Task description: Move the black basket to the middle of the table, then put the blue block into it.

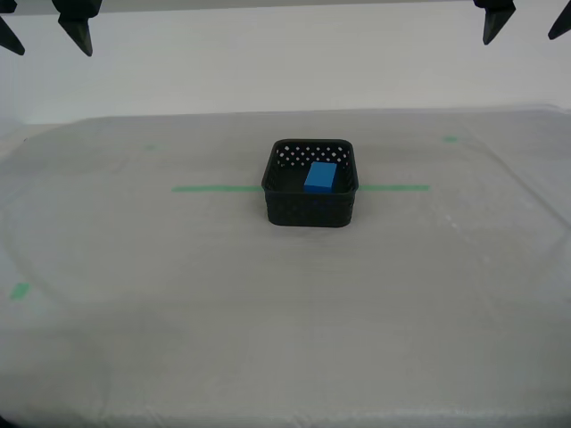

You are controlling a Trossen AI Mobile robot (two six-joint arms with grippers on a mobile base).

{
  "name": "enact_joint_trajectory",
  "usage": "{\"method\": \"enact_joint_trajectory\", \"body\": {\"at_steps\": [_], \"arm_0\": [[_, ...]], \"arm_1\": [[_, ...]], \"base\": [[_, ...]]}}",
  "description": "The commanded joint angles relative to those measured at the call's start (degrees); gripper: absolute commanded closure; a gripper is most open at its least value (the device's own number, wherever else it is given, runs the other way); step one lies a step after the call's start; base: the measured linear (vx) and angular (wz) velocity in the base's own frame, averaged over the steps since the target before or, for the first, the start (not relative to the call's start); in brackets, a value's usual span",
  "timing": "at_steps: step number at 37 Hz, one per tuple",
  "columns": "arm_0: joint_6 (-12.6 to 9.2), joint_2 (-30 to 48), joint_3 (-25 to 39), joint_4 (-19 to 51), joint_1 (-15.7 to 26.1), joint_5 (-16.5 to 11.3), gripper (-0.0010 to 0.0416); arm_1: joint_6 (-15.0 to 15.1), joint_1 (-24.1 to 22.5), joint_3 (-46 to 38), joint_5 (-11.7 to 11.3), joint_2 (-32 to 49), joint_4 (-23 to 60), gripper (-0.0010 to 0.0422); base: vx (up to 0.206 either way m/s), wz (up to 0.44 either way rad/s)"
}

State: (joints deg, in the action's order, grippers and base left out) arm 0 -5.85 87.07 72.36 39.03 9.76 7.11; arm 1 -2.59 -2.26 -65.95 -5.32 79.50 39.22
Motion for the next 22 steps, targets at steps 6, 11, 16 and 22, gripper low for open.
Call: {"method": "enact_joint_trajectory", "body": {"at_steps": [6,11,16,22], "arm_0": [[0.0,0.0,0.0,0.0,0.0,0.0,0.0012],[0.0,0.0,0.0,0.0,0.0,0.0,0.0012],[0.0,0.0,0.0,0.0,0.0,0.0,0.0011],[0.0,0.0,0.0,0.0,0.0,0.0,0.0011]], "arm_1": [[0.3,0.0,0.0,-0.1,0.0,0.0,0.0012],[0.3,0.0,0.0,-0.1,0.0,0.0,0.0012],[0.3,0.0,0.0,-0.1,0.0,0.0,0.0012],[0.3,0.0,0.0,-0.1,0.0,0.0,0.0012]], "base": [[0.0,0.0],[0.0,0.0],[0.0,0.0],[0.0,0.0]]}}
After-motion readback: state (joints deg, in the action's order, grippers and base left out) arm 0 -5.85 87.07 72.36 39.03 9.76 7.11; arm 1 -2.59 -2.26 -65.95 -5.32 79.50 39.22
